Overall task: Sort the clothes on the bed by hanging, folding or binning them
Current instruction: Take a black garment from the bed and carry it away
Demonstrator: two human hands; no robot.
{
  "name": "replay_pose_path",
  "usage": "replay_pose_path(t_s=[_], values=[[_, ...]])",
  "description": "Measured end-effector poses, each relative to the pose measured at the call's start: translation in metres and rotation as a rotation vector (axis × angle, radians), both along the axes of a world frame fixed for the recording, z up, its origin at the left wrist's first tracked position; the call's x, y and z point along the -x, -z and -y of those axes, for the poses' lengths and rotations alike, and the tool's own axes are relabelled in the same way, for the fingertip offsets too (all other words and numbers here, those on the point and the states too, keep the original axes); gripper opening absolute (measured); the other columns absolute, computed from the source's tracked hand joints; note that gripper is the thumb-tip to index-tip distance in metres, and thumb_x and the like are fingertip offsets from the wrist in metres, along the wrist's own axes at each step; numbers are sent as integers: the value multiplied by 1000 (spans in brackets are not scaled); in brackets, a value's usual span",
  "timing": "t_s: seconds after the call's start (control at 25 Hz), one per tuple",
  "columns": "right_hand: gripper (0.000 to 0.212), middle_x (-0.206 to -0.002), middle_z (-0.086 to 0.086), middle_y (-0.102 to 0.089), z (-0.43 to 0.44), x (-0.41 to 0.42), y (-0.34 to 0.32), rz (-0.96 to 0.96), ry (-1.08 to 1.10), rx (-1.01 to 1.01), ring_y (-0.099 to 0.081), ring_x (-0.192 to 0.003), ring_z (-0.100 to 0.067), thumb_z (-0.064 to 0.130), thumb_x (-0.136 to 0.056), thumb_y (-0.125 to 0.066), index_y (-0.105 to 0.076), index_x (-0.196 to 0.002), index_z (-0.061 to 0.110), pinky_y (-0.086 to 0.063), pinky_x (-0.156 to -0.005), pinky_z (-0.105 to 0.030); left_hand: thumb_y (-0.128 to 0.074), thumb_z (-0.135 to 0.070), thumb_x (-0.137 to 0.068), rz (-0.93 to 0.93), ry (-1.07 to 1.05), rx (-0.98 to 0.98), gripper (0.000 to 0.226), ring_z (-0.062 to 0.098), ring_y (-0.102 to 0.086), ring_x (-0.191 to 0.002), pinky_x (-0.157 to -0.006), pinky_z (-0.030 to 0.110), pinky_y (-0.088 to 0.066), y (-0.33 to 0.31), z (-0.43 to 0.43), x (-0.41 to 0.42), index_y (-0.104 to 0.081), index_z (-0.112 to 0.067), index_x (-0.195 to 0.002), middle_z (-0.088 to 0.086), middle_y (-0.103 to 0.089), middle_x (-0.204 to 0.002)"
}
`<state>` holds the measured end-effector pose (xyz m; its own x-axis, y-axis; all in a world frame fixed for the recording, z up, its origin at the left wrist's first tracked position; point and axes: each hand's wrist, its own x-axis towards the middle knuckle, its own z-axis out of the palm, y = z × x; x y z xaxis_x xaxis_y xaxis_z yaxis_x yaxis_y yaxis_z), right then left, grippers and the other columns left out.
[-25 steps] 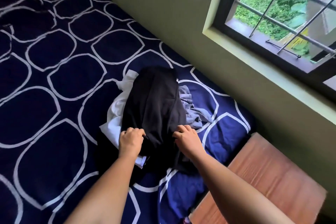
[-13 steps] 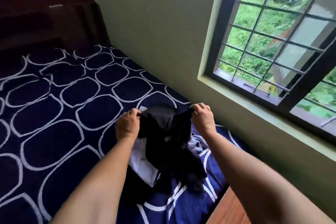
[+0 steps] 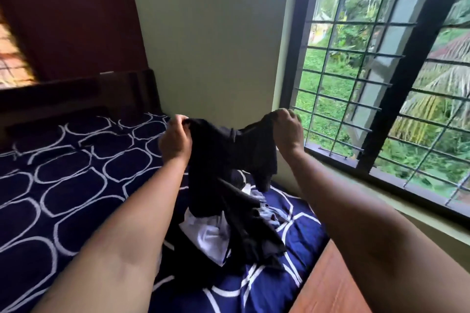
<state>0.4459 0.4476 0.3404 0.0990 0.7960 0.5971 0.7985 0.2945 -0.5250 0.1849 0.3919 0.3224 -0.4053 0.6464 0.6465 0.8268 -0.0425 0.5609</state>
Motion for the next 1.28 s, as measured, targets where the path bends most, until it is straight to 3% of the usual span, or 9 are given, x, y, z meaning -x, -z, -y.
replay_pose_path(t_s=[0.4, 0.52, 0.68, 0.8, 0.88, 1.0, 1.12, 1.2, 1.28], values=[[28, -118, -16, -58, 115, -13, -11, -78, -9, 6, -48, -114, -35, 6, -89, -45, -61, -112, 6, -38, -96, -38, -39, -24, -101, 217, -57, 32, 26, 40, -61, -98, -74, 41, -41, -13, 130, 4, -49, -9, -120, 18, -65, -113], [25, -115, -16, -58, 135, -22, -10, -95, -6, 36, -50, -111, -35, 10, -90, -47, -62, -109, 6, -41, -90, -38, -42, -22, -101, 201, 17, 13, 26, 41, -60, -98, -75, 40, -40, -24, 163, -5, -51, -6, -118, 22, -65, -109], [26, -110, -12, -65, 165, -46, -9, -135, -80, 157, -61, -100, -33, 22, -92, -48, -67, -110, 20, -47, -80, -32, -46, -15, -99, 322, 62, -32, 25, 38, -59, -100, -74, 29, -33, -46, 210, -35, -53, 1, -118, 23, -63, -111], [23, -96, -17, -70, 191, -68, -6, -327, -157, 234, -66, -86, -36, 18, -89, -49, -63, -107, 19, -55, -76, -46, -46, -14, -99, 354, 74, -52, 27, 33, -58, -103, -78, 26, -34, -55, 247, -64, -53, 1, -119, 21, -62, -113], [24, -94, -15, -70, 213, -75, 1, -426, -222, 277, -66, -82, -31, 10, -85, -52, -60, -108, 16, -55, -75, -46, -46, -17, -99, 413, 58, -55, 28, 33, -58, -105, -83, 30, -37, -58, 271, -82, -54, 0, -120, 20, -62, -115], [44, -106, -4, -64, 255, -71, 20, -389, -431, 414, -60, -94, -22, 4, -80, -53, -50, -123, 15, -48, -84, -32, -48, -22, -98, 540, -29, -12, 28, 29, -58, -105, -79, 27, -38, -61, 309, -108, -56, -3, -117, 15, -63, -115], [72, -126, -8, -57, 298, -57, 40, -288, -547, 589, -56, -114, -27, 4, -76, -57, -32, -142, 19, -44, -101, -40, -49, -21, -96, 575, -84, -16, 26, 31, -59, -103, -80, 31, -41, -64, 341, -131, -56, -3, -113, 16, -64, -114], [69, -127, -10, -57, 325, -49, 47, -240, -542, 587, -53, -117, -27, 4, -79, -57, -34, -143, 17, -40, -103, -37, -48, -21, -97, 609, -147, -50, 27, 31, -58, -103, -78, 30, -40, -72, 359, -142, -54, -1, -114, 17, -62, -114], [52, -121, -9, -61, 351, -51, 46, -181, -546, 495, -54, -113, -27, 4, -81, -52, -49, -132, 15, -41, -96, -30, -47, -21, -96, 693, -238, -120, 29, 32, -58, -103, -78, 32, -41, -82, 372, -149, -54, 1, -114, 18, -62, -115]])
